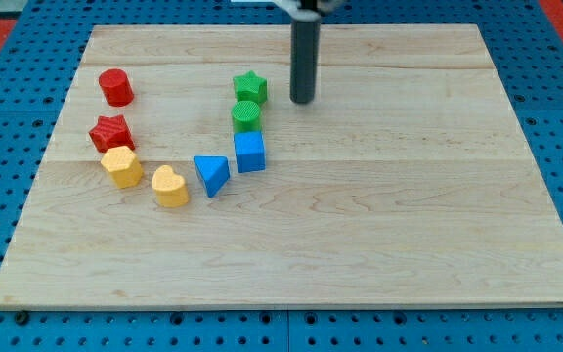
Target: Move your arm closer to the green star
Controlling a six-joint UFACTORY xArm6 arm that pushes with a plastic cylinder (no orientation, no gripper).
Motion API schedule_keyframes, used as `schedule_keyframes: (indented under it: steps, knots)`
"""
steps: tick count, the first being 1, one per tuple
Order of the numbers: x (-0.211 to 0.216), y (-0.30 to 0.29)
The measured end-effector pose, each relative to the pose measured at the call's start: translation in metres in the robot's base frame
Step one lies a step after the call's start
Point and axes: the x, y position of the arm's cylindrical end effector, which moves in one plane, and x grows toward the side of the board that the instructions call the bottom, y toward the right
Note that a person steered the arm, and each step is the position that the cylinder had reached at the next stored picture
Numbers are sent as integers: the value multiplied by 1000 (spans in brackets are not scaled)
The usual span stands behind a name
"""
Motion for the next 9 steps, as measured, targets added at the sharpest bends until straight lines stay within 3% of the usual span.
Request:
schedule_keyframes:
  steps: [2, 4, 5, 6, 7, 9]
  knots:
    - [-90, -39]
    - [-97, -46]
    - [-85, 16]
    - [-43, 49]
    - [31, 34]
    - [22, -64]
